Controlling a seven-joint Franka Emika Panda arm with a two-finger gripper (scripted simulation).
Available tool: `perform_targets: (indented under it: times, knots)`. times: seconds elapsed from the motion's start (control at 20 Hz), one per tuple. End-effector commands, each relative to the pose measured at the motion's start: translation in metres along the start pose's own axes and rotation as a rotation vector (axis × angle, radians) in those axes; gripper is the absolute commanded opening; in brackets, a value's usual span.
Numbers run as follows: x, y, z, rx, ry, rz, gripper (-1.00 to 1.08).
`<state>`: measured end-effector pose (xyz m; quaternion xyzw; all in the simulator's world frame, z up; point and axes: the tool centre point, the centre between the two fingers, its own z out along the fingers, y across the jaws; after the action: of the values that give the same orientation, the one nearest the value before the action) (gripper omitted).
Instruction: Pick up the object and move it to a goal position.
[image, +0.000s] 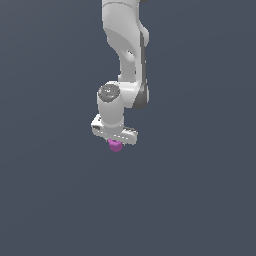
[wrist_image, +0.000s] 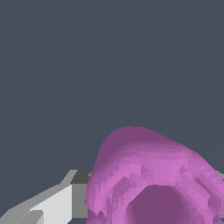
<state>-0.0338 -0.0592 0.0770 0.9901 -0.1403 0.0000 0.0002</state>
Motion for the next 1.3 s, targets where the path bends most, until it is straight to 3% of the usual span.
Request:
perform_targets:
  times: [0.0, 0.65, 1.25]
  knots:
    - [0.008, -0.016, -0.013, 0.0, 0.001, 0.0, -1.0]
    - [0.058, -0.103, -0.082, -0.001, 0.0, 0.0, -1.0]
    - [0.078, -0.135, -0.106, 0.0, 0.0, 0.0, -1.0]
